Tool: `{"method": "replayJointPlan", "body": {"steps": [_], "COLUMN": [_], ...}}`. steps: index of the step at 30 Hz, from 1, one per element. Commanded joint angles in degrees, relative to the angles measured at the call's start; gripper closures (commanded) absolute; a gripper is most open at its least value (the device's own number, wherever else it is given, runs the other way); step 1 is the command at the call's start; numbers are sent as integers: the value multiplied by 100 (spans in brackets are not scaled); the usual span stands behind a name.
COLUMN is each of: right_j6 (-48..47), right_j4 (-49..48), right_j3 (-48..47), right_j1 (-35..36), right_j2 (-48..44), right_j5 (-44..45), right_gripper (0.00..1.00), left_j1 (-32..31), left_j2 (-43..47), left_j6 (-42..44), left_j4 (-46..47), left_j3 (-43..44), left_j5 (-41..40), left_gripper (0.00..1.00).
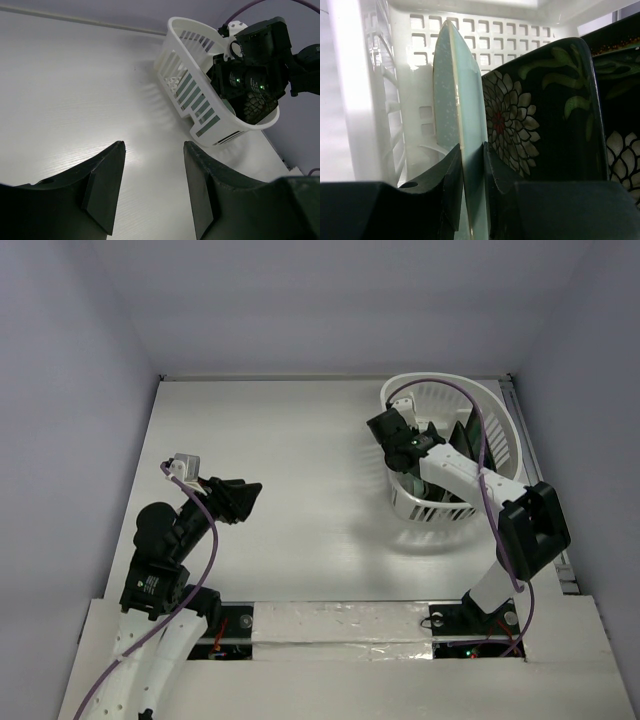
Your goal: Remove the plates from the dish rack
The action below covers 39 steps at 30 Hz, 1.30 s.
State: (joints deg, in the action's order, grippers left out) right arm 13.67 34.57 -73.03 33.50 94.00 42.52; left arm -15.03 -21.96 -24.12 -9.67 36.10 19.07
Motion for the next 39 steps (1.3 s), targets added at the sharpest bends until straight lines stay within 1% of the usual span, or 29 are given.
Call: {"method": "replayJointPlan", "body": {"steps": [1, 2, 17, 28, 32, 35, 39], "right_j6": [74, 57, -216, -479, -269, -58, 39], "right_j4": [23, 59, 103, 68, 190, 51, -239], "right_j3": [-263, -281, -501, -642, -685, -738, -642], "right_j1": [-27, -27, 25, 131, 184, 184, 184], "right_j2": [-21, -30, -435, -435, -207, -320, -566], "right_j5": [133, 142, 441, 739, 968, 995, 600], "right_gripper": [98, 100, 100, 100, 100, 100, 100], "left_j1": [-27, -27, -27, -27, -27, -27, -27], "left_j2": [16, 16, 7, 16, 16, 7, -10], "left_j6": [-23, -23, -23, -31, -32, -40, -32], "left_j4": [273, 264, 273, 273, 282, 273, 282], "left_j3": [-50, -41, -41, -50, -59, -50, -50], "left_j5": [62, 70, 53, 53, 62, 62, 71], "left_gripper": [53, 53, 53, 53, 53, 53, 53]}}
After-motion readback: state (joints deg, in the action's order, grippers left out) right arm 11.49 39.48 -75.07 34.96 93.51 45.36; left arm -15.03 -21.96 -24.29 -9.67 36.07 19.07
